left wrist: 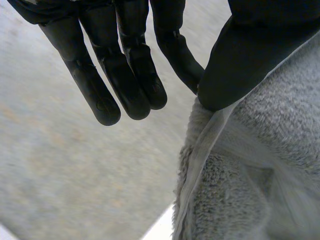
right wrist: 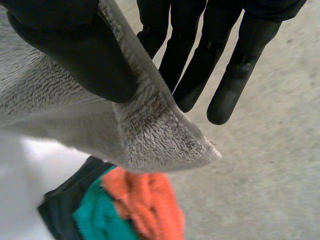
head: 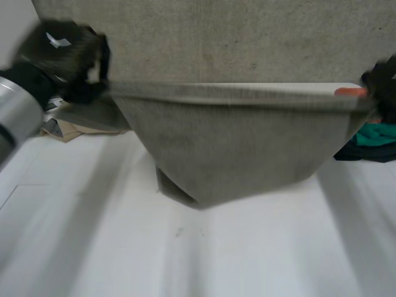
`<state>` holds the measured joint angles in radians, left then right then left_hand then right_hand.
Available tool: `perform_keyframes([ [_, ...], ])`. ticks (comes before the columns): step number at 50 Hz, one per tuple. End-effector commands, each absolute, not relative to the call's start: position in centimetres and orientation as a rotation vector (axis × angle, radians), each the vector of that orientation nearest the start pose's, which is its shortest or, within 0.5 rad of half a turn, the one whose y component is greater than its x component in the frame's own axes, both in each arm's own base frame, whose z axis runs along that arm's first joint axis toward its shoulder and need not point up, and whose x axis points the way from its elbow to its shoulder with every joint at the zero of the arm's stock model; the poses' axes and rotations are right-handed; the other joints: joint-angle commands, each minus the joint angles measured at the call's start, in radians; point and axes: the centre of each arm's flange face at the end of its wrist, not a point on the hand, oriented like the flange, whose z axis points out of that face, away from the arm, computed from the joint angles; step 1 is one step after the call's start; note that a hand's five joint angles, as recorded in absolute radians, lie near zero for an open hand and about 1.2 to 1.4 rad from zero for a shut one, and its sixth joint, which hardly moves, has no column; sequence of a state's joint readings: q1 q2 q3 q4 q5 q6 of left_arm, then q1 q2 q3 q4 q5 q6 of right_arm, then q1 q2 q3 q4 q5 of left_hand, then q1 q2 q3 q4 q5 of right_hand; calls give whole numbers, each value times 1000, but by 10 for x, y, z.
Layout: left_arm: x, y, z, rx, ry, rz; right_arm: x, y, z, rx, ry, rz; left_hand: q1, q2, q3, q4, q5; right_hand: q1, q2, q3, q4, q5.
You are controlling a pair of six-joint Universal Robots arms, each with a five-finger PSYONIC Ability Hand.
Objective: Fold the laundry.
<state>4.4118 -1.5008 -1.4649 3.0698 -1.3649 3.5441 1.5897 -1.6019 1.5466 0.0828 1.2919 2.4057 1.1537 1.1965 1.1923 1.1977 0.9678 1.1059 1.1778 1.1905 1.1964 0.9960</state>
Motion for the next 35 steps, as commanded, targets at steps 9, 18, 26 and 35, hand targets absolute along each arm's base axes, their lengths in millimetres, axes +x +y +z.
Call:
perform_keyframes([
  [9, -210, -259, 328, 1024, 2057, -2074, 192, -284, 339, -1400, 2301, -2016, 243, 200, 204, 199, 254, 290, 218, 206, 200, 226],
  [18, -231, -345, 278, 1087, 1999, -2020, 224, -338, 303, -1408, 2348, -2124, 243, 200, 204, 199, 254, 290, 218, 206, 200, 226],
  [26, -260, -372, 276, 1026, 1854, -2249, 248, -349, 284, -1355, 2285, -2247, -4, -47, -43, -48, 7, 290, 218, 206, 200, 226],
  [35, -256, -289, 241, 1042, 2261, -2100, 247, -322, 260, -1379, 2303, -2152, -729, -772, -767, -773, -717, 290, 218, 206, 200, 226],
])
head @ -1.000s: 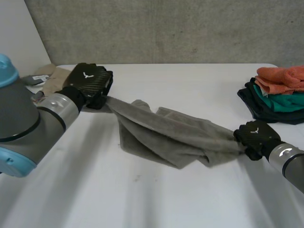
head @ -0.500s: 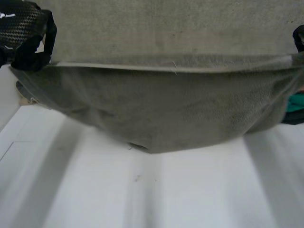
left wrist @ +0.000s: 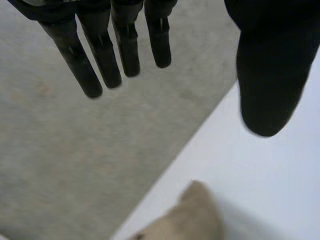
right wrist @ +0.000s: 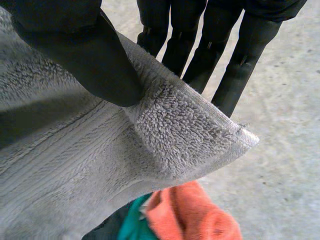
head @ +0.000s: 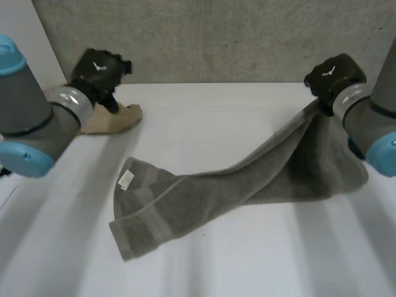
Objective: Fold the laundry.
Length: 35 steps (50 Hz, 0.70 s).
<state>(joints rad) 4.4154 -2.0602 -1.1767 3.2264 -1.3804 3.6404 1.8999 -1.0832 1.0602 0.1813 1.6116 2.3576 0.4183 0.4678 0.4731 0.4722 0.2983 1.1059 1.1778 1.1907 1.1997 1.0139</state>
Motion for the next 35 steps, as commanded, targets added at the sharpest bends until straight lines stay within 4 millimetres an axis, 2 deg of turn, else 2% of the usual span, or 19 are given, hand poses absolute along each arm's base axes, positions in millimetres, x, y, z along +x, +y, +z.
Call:
perform_keyframes([
  [1, -255, -282, 239, 1035, 2299, -2088, 246, -322, 259, -1378, 2309, -2148, 9, -40, -45, -44, -45, 290, 218, 206, 197, 208],
  [3, -254, -269, 233, 1019, 2369, -2068, 244, -320, 255, -1378, 2318, -2140, 24, -25, -31, -30, -30, 290, 218, 206, 197, 208],
  [5, -254, -247, 226, 1007, 2459, -2032, 242, -317, 251, -1380, 2325, -2132, 48, -2, -7, -6, -7, 290, 218, 206, 197, 208],
  [9, -250, -225, 215, 975, 2545, -1974, 239, -307, 257, -1372, 2316, -2147, 74, 24, 19, 20, 20, 290, 218, 206, 197, 208],
  [14, -243, -218, 191, 934, 2622, -1824, 237, -298, 261, -1378, 2282, -2153, 174, 124, 119, 120, 119, 290, 218, 206, 197, 208],
  [20, -237, -215, 163, 895, 2679, -1662, 224, -298, 253, -1374, 2295, -2116, 186, 136, 131, 132, 131, 290, 218, 206, 197, 208],
  [31, -239, -211, 139, 927, 2720, -1542, 222, -293, 243, -1384, 2297, -2088, 183, 133, 128, 129, 128, 290, 218, 206, 197, 208],
  [35, -239, -209, 134, 939, 2731, -1512, 221, -293, 240, -1386, 2298, -2086, 282, 232, 227, 228, 227, 290, 218, 206, 197, 208],
])
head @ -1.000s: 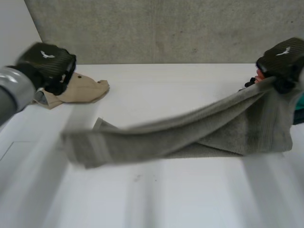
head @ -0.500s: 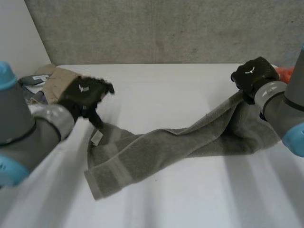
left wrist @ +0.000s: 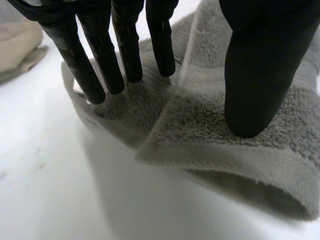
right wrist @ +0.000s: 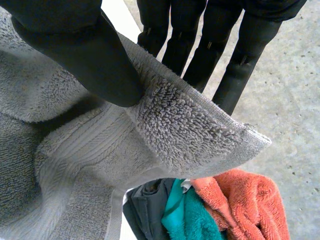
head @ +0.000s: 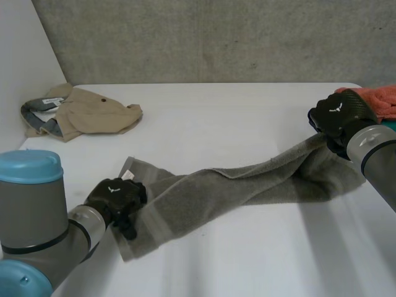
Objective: Fold the laundry.
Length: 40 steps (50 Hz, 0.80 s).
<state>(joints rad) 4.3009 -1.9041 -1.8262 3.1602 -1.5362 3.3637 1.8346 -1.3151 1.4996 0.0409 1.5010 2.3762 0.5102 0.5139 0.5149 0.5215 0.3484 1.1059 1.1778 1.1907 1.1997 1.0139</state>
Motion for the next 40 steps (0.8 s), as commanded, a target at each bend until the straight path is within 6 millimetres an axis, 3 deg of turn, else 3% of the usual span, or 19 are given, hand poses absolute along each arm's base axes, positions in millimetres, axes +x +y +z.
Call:
perform_keyframes([
  [1, -240, -208, 133, 941, 2732, -1510, 221, -293, 240, -1384, 2298, -2086, 228, 225, 224, 217, 216, 290, 218, 206, 197, 208],
  [3, -241, -207, 133, 951, 2732, -1511, 221, -293, 239, -1386, 2297, -2089, 407, 403, 402, 396, 394, 290, 218, 206, 197, 208],
  [4, -242, -206, 134, 958, 2726, -1517, 221, -293, 239, -1384, 2299, -2089, 742, 738, 737, 731, 729, 290, 218, 206, 197, 208],
  [5, -243, -206, 135, 962, 2723, -1522, 221, -293, 239, -1384, 2299, -2089, 885, 881, 880, 873, 872, 290, 218, 206, 197, 208],
  [9, -244, -205, 152, 936, 2660, -1600, 220, -293, 244, -1377, 2290, -2112, 886, 882, 881, 875, 873, 290, 218, 206, 197, 208],
  [11, -244, -205, 167, 907, 2610, -1671, 219, -292, 253, -1368, 2273, -2148, 886, 882, 881, 875, 873, 290, 218, 206, 197, 208],
  [13, -246, -201, 200, 863, 2506, -1841, 217, -292, 261, -1355, 2257, -2184, 886, 882, 881, 875, 873, 290, 218, 206, 197, 208],
  [16, -246, -201, 217, 846, 2457, -1925, 214, -291, 271, -1339, 2250, -2220, 886, 882, 881, 875, 873, 290, 218, 206, 197, 208],
  [25, -240, -200, 219, 868, 2456, -1866, 207, -280, 292, -1325, 2227, -2302, 886, 882, 881, 875, 873, 290, 218, 206, 197, 208],
  [28, -235, -207, 255, 862, 2299, -1969, 201, -269, 314, -1353, 2223, -2332, 886, 882, 881, 875, 873, 290, 218, 206, 197, 208],
  [29, -230, -209, 275, 833, 2224, -2029, 198, -267, 324, -1360, 2214, -2359, 886, 882, 881, 875, 873, 290, 218, 206, 197, 208],
  [30, -221, -211, 304, 787, 2100, -2115, 189, -263, 347, -1352, 2214, -2425, 886, 882, 881, 875, 873, 290, 218, 206, 197, 208],
  [33, -207, -213, 349, 712, 1898, -2234, 175, -256, 379, -1324, 2215, -2517, 886, 882, 881, 875, 873, 290, 218, 206, 197, 208],
  [34, -202, -211, 377, 675, 1774, -2302, 172, -249, 393, -1318, 2202, -2537, 886, 882, 881, 875, 873, 290, 218, 206, 197, 208],
  [37, -198, -207, 406, 648, 1666, -2373, 173, -241, 402, -1346, 2197, -2507, 886, 882, 881, 875, 873, 290, 218, 206, 197, 208],
  [40, -200, -206, 410, 700, 1675, -2379, 172, -234, 401, -1379, 2225, -2435, 886, 882, 881, 875, 873, 290, 218, 206, 197, 208],
])
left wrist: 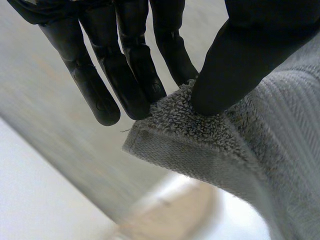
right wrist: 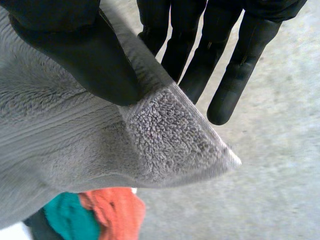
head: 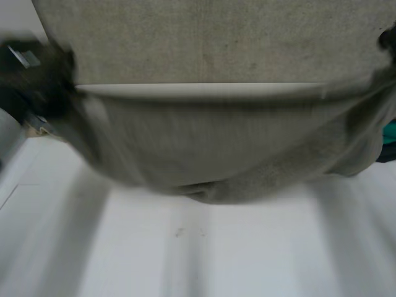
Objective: Fold the laundry.
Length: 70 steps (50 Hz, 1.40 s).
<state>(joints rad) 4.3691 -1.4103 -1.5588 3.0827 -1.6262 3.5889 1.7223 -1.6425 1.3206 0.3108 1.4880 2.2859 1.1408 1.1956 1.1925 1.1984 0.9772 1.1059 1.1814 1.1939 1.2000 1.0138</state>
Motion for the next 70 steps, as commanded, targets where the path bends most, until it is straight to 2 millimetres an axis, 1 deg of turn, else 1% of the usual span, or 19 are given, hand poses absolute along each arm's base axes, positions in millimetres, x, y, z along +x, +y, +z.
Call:
perform_keyframes([
  [1, -201, -207, 407, 720, 1691, -2369, 171, -235, 400, -1381, 2236, -2419, 255, 201, 204, 198, 245, 290, 215, 202, 196, 208],
  [4, -206, -223, 383, 786, 1808, -2274, 169, -243, 387, -1400, 2293, -2323, 255, 201, 204, 198, 245, 290, 215, 202, 196, 208],
  [9, -214, -260, 321, 890, 2022, -2033, 172, -273, 344, -1444, 2418, -2091, 255, 201, 204, 198, 245, 290, 215, 202, 196, 208],
  [13, -221, -285, 286, 978, 2061, -1904, 179, -297, 314, -1475, 2454, -1961, 255, 201, 204, 198, 245, 290, 215, 202, 196, 208],
  [17, -229, -325, 274, 989, 1960, -1921, 203, -321, 297, -1498, 2397, -1996, 255, 201, 204, 198, 245, 290, 215, 202, 196, 208],
  [20, -236, -348, 282, 948, 1838, -2011, 222, -339, 301, -1444, 2314, -2204, 255, 201, 204, 198, 245, 290, 215, 202, 196, 208],
  [23, -246, -378, 322, 818, 1567, -2230, 234, -355, 323, -1309, 2154, -2494, 255, 201, 204, 198, 245, 290, 215, 202, 196, 208],
  [24, -249, -388, 347, 733, 1405, -2342, 241, -365, 344, -1172, 1988, -2715, 255, 201, 204, 198, 245, 290, 215, 202, 196, 208],
  [27, -251, -395, 388, 596, 1155, -2485, 246, -376, 378, -944, 1684, -3011, 255, 201, 204, 198, 245, 290, 215, 202, 196, 208],
  [28, -252, -395, 409, 521, 1012, -2555, 246, -378, 399, -803, 1486, -3159, 255, 201, 204, 198, 245, 290, 215, 202, 196, 208],
  [31, -252, -392, 431, 437, 859, -2621, 247, -378, 419, -667, 1269, -3295, 255, 201, 204, 198, 245, 290, 215, 202, 196, 208],
  [35, -253, -390, 434, 419, 833, -2640, 251, -376, 419, -674, 1243, -3293, 255, 201, 204, 198, 245, 290, 215, 202, 196, 208],
  [38, -252, -393, 414, 447, 927, -2622, 254, -376, 406, -729, 1314, -3236, 255, 201, 204, 198, 245, 290, 215, 202, 196, 208],
  [46, -243, -385, 344, 546, 1237, -2562, 257, -375, 334, -996, 1645, -2936, 255, 201, 204, 198, 245, 290, 215, 202, 196, 208],
  [55, -251, -352, 224, 866, 1642, -2351, 255, -377, 205, -1255, 2069, -2437, 255, 201, 204, 198, 245, 290, 215, 202, 196, 208],
  [59, -252, -334, 185, 966, 1793, -2232, 252, -370, 171, -1313, 2190, -2259, 255, 201, 204, 198, 245, 290, 215, 202, 196, 208],
  [63, -244, -309, 162, 1067, 1951, -2051, 246, -349, 147, -1387, 2316, -2047, 255, 201, 204, 198, 245, 290, 215, 202, 196, 208],
  [67, -229, -281, 166, 1152, 2055, -1843, 238, -319, 134, -1448, 2418, -1799, 255, 201, 204, 198, 245, 290, 215, 202, 196, 208],
  [70, -215, -263, 170, 1197, 2120, -1692, 225, -300, 153, -1464, 2465, -1741, 255, 201, 204, 198, 245, 290, 215, 202, 196, 208],
])
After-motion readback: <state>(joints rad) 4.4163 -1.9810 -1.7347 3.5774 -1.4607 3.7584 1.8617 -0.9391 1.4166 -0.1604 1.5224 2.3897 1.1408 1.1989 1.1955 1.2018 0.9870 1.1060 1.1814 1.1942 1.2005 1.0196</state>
